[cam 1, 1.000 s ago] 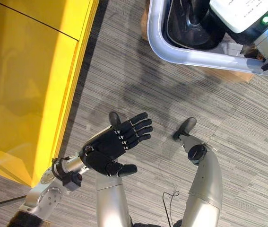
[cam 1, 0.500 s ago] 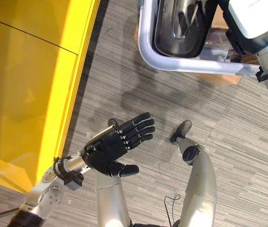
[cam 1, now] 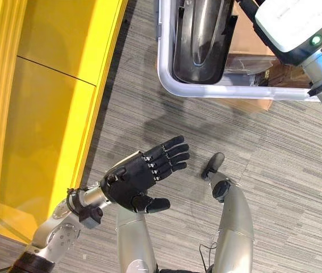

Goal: Move parts from the plastic box to the shelf.

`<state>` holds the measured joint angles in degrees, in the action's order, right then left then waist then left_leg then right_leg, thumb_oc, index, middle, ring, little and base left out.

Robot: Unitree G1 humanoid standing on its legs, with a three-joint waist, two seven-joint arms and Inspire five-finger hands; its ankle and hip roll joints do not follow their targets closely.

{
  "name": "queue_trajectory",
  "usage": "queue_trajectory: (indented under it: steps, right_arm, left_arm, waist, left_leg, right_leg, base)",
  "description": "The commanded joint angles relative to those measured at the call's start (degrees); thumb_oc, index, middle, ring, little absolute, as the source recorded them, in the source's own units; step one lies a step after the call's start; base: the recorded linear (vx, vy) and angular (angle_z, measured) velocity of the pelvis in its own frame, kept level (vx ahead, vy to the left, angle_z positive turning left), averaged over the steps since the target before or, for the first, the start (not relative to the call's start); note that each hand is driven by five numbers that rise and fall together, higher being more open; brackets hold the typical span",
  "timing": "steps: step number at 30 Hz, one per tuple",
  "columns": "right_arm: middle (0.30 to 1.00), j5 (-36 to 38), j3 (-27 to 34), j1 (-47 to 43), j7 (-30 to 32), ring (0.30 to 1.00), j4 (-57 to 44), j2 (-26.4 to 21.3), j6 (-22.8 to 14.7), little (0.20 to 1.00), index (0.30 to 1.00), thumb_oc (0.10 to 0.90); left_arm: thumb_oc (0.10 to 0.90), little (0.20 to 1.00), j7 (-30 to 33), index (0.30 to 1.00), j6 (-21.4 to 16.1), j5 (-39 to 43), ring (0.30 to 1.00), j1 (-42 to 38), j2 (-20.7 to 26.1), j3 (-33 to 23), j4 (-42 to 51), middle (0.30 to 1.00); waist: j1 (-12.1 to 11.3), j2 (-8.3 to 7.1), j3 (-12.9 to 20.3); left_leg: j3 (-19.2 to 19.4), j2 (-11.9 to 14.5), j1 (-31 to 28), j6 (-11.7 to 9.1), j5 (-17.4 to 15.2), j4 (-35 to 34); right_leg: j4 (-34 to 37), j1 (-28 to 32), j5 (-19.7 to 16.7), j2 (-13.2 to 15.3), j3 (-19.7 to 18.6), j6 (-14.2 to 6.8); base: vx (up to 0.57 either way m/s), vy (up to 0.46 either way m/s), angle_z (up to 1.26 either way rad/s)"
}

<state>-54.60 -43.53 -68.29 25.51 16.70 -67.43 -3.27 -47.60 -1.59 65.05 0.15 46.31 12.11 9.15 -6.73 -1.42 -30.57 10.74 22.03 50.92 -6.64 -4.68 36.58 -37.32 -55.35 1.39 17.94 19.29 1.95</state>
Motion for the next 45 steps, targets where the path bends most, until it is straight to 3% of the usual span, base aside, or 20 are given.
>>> queue_trajectory:
  steps: [1, 10, 16, 18, 20, 23, 27, 34, 38, 45]
  right_arm:
    - [1.000, -0.86, -1.64, -8.88, 1.40, 1.000, -0.28, -3.64, 3.28, 1.000, 1.000, 0.900]
    - [1.000, -3.59, -6.01, -11.62, 1.12, 1.000, 1.42, -2.16, 4.43, 1.000, 1.000, 0.900]
    - [1.000, -5.53, -5.41, -10.73, 0.25, 1.000, -0.17, -2.11, 5.73, 1.000, 1.000, 0.900]
    - [1.000, -3.77, -3.91, -9.20, 2.72, 1.000, -0.94, -1.91, 6.14, 1.000, 1.000, 0.900]
    - [1.000, -6.66, -2.25, -7.62, 1.41, 1.000, -3.59, -2.18, 5.77, 1.000, 1.000, 0.900]
    - [1.000, -8.01, -2.13, -7.55, 2.92, 1.000, -4.65, -2.47, 4.69, 1.000, 1.000, 0.900]
    - [1.000, -10.49, -0.88, -7.53, 0.29, 1.000, -9.00, -2.70, 4.08, 1.000, 1.000, 0.900]
    - [1.000, -8.70, 1.73, -5.33, -2.69, 1.000, -13.89, -2.32, 3.94, 1.000, 1.000, 0.900]
    - [1.000, -3.74, 3.78, -3.74, -0.52, 1.000, -13.70, -1.49, 3.43, 1.000, 1.000, 0.900]
    - [1.000, -2.17, 5.00, -2.77, 1.86, 1.000, -12.25, -1.69, 4.06, 1.000, 1.000, 0.900]
  left_arm:
    - [0.900, 1.000, -1.99, 1.000, -1.23, 3.48, 1.000, 0.25, -0.78, 2.06, 7.43, 1.000]
    - [0.900, 1.000, -1.56, 1.000, -1.52, 3.15, 1.000, -1.53, -0.63, 3.53, 5.74, 1.000]
    - [0.900, 1.000, -2.22, 1.000, -0.01, 4.77, 1.000, -2.74, -0.25, 3.30, 5.55, 1.000]
    - [0.900, 1.000, -3.61, 1.000, 0.76, 4.49, 1.000, -3.08, -0.27, 3.59, 5.24, 1.000]
    - [0.900, 1.000, -4.65, 1.000, 2.45, 4.10, 1.000, -3.46, -0.30, 3.73, 5.80, 1.000]
    - [0.900, 1.000, -4.85, 1.000, 2.32, 4.36, 1.000, -3.66, -0.52, 4.29, 5.96, 1.000]
    - [0.900, 1.000, -3.55, 1.000, 3.13, 4.36, 1.000, -4.03, -1.00, 4.72, 6.64, 1.000]
    - [0.900, 1.000, -2.44, 1.000, 3.58, 3.97, 1.000, -4.49, -1.89, 5.43, 6.53, 1.000]
    - [0.900, 1.000, -0.71, 1.000, 5.57, 5.53, 1.000, -6.25, -1.42, 5.08, 7.20, 1.000]
    - [0.900, 1.000, 0.28, 1.000, 6.98, 6.41, 1.000, -7.18, -0.46, 4.32, 7.28, 1.000]
  waist:
    - [-1.12, 1.24, 0.78]
    - [-1.08, 1.13, 0.78]
    - [-0.49, 1.11, 0.78]
    - [-0.14, 0.85, 0.78]
    - [0.21, 0.34, 0.78]
    - [0.39, -0.28, 0.78]
    - [0.89, -0.82, 0.78]
    - [1.39, -1.12, 0.78]
    - [1.54, -1.29, 0.78]
    - [1.49, -1.55, 0.78]
  left_leg:
    - [-5.54, 4.70, -0.70, -3.65, 6.39, -10.97]
    - [-6.44, 4.50, 3.45, -3.67, 6.27, -9.47]
    - [-7.30, 4.19, 6.73, -3.73, 5.88, -7.91]
    - [-7.51, 4.26, 7.83, -3.76, 5.73, -7.38]
    - [-7.81, 4.20, 8.64, -3.83, 5.50, -6.78]
    - [-8.19, 4.33, 9.27, -3.62, 5.07, -6.16]
    - [-8.42, 4.26, 10.15, -3.47, 4.48, -5.13]
    - [-9.09, 4.29, 12.69, -3.51, 4.11, -3.59]
    - [-9.79, 3.92, 14.87, -3.37, 3.34, -1.67]
    - [-11.19, 3.37, 18.09, -3.22, 2.53, 0.36]
  right_leg:
    - [-3.70, 3.83, 6.92, 1.18, 1.01, -6.88]
    - [-3.85, 0.71, 6.43, 1.06, 1.84, -6.66]
    - [-4.19, -2.27, 5.98, 0.94, 1.52, -6.57]
    - [-4.36, -3.35, 5.68, 0.89, 1.72, -6.64]
    - [-4.32, -4.11, 5.42, 0.81, 1.98, -6.79]
    - [-4.16, -4.56, 5.23, 0.67, 2.23, -6.85]
    - [-4.46, -5.49, 5.11, 0.56, 2.12, -6.93]
    - [-5.11, -7.85, 4.98, 0.56, 1.96, -7.15]
    - [-5.91, -9.57, 4.96, 0.74, 2.00, -7.26]
    - [-6.48, -12.14, 4.41, 1.18, 2.09, -7.60]
  base:
    - [0.03, -0.070, 0.02]
    - [0.03, -0.037, 0.04]
    - [0.02, -0.020, 0.00]
    - [0.03, -0.074, 0.01]
    - [0.02, -0.068, 0.02]
    - [0.00, -0.017, 0.01]
    - [0.00, 0.000, 0.00]
    - [0.00, -0.005, 0.00]
    - [0.01, -0.021, 0.01]
    - [0.01, -0.034, 0.01]
